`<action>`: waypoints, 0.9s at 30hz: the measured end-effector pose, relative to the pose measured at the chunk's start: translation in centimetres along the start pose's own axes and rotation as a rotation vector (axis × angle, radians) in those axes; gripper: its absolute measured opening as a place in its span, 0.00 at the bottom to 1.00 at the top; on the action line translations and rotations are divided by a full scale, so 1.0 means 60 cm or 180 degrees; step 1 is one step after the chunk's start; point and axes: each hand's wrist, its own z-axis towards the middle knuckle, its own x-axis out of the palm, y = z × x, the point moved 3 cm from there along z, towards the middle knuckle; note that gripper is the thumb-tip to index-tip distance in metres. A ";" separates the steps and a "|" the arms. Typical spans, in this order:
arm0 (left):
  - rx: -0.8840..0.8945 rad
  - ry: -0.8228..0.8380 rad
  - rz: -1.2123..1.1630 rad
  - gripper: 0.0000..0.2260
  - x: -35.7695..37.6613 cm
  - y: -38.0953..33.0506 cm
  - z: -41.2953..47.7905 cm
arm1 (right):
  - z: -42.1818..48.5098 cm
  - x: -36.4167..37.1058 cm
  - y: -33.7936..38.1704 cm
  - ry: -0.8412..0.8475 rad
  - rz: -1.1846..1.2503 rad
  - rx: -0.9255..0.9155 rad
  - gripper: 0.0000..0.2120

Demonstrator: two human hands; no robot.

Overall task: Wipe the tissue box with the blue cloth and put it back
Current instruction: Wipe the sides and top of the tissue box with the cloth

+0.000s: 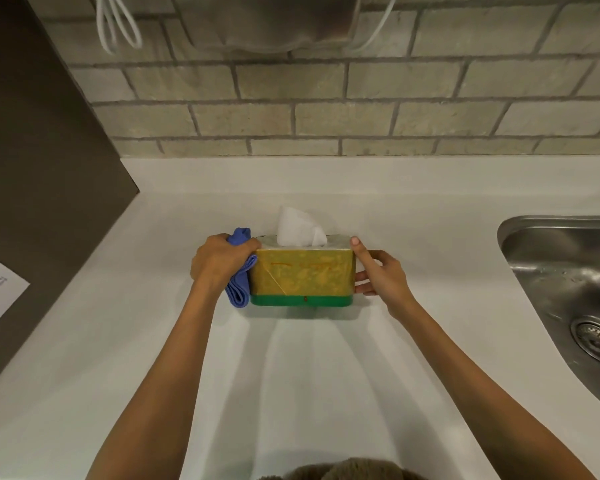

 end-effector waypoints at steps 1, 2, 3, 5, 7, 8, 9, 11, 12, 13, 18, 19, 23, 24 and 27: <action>-0.0016 0.0043 0.0011 0.14 -0.002 -0.004 0.005 | 0.005 0.001 0.001 0.0042 -0.0067 0.0033 0.29; -0.0032 0.0083 0.0012 0.14 -0.004 -0.008 0.009 | 0.012 0.003 0.002 0.0086 -0.0135 0.0023 0.31; -0.0047 0.0115 0.0019 0.15 -0.006 -0.011 0.014 | 0.020 0.004 0.003 0.0123 -0.0185 -0.0028 0.32; -0.0072 0.0160 0.0044 0.15 -0.009 -0.018 0.024 | 0.034 0.007 0.008 0.0253 -0.0100 -0.0162 0.34; -0.0099 0.0223 0.0053 0.15 -0.010 -0.026 0.034 | 0.043 0.015 0.012 0.0607 0.0163 -0.0215 0.35; -0.0124 0.0266 0.0053 0.15 -0.011 -0.030 0.038 | 0.047 0.021 0.014 0.0803 0.0280 -0.0205 0.35; -0.0149 0.0299 0.0056 0.15 -0.011 -0.034 0.041 | 0.050 0.025 0.013 0.0948 0.0382 -0.0174 0.34; -0.0161 0.0286 0.0054 0.15 -0.011 -0.038 0.046 | 0.058 0.032 0.010 0.1070 0.0569 -0.0100 0.33; -0.0130 0.0241 0.0021 0.14 -0.009 -0.039 0.048 | 0.061 0.035 0.009 0.1092 0.0632 -0.0085 0.35; -0.0069 0.0178 -0.0023 0.13 -0.007 -0.038 0.049 | 0.063 0.038 0.008 0.1099 0.0674 -0.0074 0.38; 0.0298 -0.0538 -0.0310 0.09 0.020 -0.030 0.032 | 0.068 0.043 0.001 0.1164 0.0758 0.0061 0.57; 0.0395 -0.0729 -0.0488 0.08 0.026 -0.029 0.025 | 0.067 0.044 0.000 0.1229 0.0704 0.0032 0.55; 0.0782 -0.1195 -0.1186 0.07 0.042 -0.020 0.004 | 0.058 0.046 -0.001 0.1434 0.0588 0.0021 0.51; 0.0847 -0.1245 -0.1282 0.09 0.043 -0.019 0.000 | 0.058 0.045 -0.002 0.1440 0.0555 0.0011 0.56; 0.0949 -0.1302 -0.1484 0.11 0.044 -0.016 -0.005 | 0.056 0.042 -0.002 0.1534 0.0398 -0.0048 0.65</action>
